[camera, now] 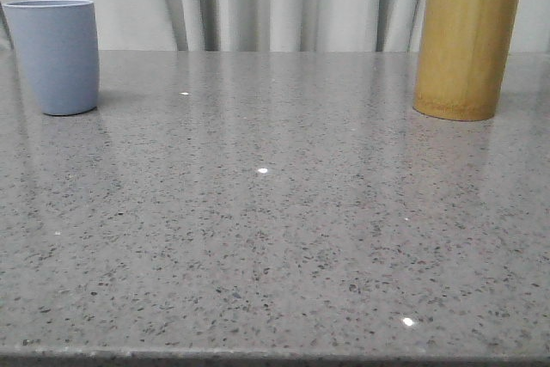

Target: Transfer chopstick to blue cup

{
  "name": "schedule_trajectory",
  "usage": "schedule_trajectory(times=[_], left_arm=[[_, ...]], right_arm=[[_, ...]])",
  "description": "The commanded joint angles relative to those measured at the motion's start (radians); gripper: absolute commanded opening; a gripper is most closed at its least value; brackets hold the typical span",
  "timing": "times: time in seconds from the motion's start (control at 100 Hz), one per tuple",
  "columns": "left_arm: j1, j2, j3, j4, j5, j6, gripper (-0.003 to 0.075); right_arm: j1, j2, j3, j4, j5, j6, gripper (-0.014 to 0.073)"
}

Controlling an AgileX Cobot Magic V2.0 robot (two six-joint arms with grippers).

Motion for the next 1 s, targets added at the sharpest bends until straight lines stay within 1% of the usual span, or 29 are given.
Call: schedule_trajectory(times=[0.0, 0.69, 0.78, 0.83, 0.89, 0.99], left_arm=[[0.002, -0.034, 0.007, -0.006, -0.086, -0.004, -0.0019], [0.002, -0.034, 0.007, -0.006, -0.086, -0.004, -0.0019], [0.002, -0.034, 0.005, -0.012, -0.104, -0.004, -0.0019], [0.002, -0.034, -0.005, -0.035, -0.102, -0.004, -0.0019], [0.002, -0.034, -0.021, -0.056, -0.100, -0.004, -0.0019], [0.002, -0.034, -0.078, -0.063, -0.054, -0.004, -0.0019]], right_arm=[[0.004, -0.019, 0.000, -0.005, -0.085, -0.004, -0.0069], [0.004, -0.019, 0.000, -0.005, -0.086, -0.004, -0.0069], [0.004, -0.019, 0.000, -0.005, -0.091, -0.004, -0.0069], [0.004, -0.019, 0.000, -0.005, -0.112, -0.004, -0.0069], [0.004, -0.019, 0.000, 0.003, -0.175, 0.005, -0.0069], [0.005, -0.019, -0.003, 0.060, -0.294, 0.059, -0.0069]])
